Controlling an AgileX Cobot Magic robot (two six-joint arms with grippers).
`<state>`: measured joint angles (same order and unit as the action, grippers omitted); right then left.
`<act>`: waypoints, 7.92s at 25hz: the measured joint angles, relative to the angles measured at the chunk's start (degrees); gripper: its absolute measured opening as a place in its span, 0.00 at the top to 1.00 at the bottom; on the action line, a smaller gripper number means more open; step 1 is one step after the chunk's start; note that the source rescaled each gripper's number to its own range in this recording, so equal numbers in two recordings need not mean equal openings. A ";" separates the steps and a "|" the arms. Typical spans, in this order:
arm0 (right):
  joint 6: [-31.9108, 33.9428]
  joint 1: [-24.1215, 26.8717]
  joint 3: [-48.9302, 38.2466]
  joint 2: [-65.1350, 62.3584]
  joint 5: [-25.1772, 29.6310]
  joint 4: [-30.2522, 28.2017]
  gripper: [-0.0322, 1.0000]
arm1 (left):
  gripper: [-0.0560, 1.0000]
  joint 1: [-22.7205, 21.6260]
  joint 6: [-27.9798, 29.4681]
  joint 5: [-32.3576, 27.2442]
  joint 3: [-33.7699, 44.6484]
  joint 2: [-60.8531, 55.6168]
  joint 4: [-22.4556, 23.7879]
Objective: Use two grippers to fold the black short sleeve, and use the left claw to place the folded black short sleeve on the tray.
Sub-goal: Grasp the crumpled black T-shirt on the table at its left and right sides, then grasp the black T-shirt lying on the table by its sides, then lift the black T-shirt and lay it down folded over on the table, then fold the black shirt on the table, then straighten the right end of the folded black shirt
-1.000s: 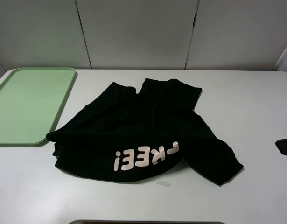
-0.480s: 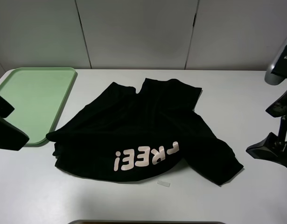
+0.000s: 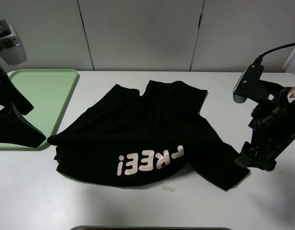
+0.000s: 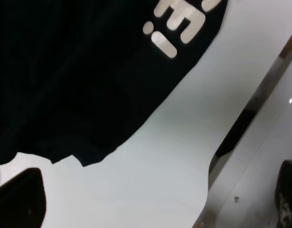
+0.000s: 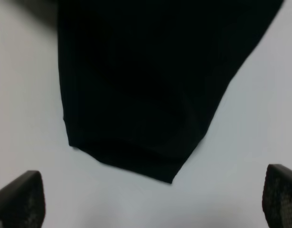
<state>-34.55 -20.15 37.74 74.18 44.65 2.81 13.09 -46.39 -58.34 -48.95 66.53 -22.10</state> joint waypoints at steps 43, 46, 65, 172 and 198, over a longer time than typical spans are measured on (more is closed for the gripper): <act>-13.58 -4.03 0.01 19.64 -15.97 -6.49 0.97 | 0.04 0.00 -21.19 7.72 -0.02 13.54 0.78; -13.58 -4.03 0.01 19.64 -15.71 -6.66 0.97 | 0.04 0.00 -25.35 10.11 -0.02 13.54 0.98; -13.58 -4.03 0.01 19.64 -16.02 -6.78 0.97 | 0.04 0.29 -33.73 26.50 -0.07 33.18 0.99; 23.01 6.15 1.38 28.98 -41.52 -95.50 0.97 | 0.94 1.78 -50.04 13.17 -2.04 29.60 17.28; 25.13 6.80 3.37 22.10 -32.31 -88.11 0.00 | 0.11 0.52 -33.88 18.24 -2.59 27.55 16.09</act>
<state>-9.41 -13.35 41.11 96.28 12.33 -85.30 13.61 -80.27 -40.10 -51.54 94.09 -6.01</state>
